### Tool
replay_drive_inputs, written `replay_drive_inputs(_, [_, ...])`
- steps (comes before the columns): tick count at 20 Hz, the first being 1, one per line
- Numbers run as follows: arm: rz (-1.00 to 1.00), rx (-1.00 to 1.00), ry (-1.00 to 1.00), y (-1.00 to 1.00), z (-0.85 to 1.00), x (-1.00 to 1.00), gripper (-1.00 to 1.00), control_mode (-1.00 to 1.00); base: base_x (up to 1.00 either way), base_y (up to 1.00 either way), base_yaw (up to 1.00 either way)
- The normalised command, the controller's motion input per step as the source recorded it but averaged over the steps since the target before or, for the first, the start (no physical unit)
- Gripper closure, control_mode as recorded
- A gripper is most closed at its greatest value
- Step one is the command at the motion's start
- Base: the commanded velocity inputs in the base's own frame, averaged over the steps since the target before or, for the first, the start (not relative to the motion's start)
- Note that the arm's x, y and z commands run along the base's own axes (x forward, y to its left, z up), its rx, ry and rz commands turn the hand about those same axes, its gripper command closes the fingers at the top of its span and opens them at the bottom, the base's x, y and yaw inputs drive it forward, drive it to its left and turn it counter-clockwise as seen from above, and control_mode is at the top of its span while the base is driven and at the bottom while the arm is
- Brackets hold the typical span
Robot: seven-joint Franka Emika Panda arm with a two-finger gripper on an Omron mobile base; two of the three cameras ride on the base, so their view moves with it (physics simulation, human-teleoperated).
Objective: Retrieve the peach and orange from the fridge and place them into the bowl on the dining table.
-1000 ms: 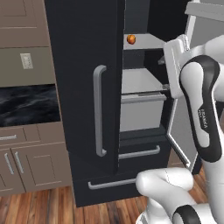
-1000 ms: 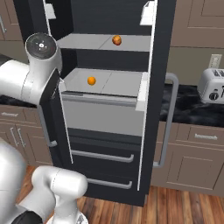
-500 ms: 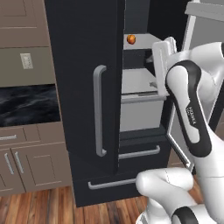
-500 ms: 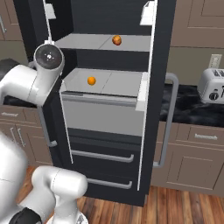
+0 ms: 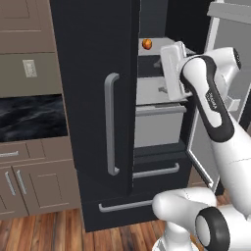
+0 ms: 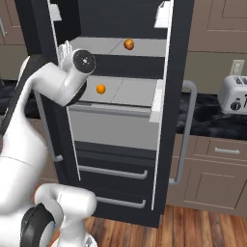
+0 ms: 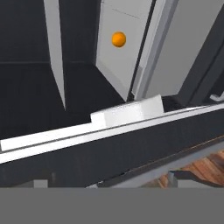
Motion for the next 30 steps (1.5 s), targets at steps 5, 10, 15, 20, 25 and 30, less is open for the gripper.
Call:
replay_drive_inputs(5, [0.08,0.0,0.02,0.13,-0.01,0.94,-1.0,-1.0,0.0,0.0,0.0])
replay_drive_inputs(10, [0.01,0.0,0.09,0.23,-0.08,0.81,-1.0,-1.0,0.0,0.0,0.0])
replay_drive_inputs(15, [0.0,0.0,0.11,0.39,-0.13,0.78,-1.0,-1.0,0.0,0.0,0.0])
replay_drive_inputs(20, [0.01,0.01,0.07,0.5,0.0,0.28,-1.0,-1.0,0.0,0.0,0.0])
replay_drive_inputs(25, [0.11,0.01,0.01,0.57,0.0,-0.33,-1.0,-1.0,0.0,0.0,0.0])
replay_drive_inputs(30, [0.17,0.0,0.0,0.8,0.0,-0.94,-1.0,-1.0,0.0,0.0,0.0])
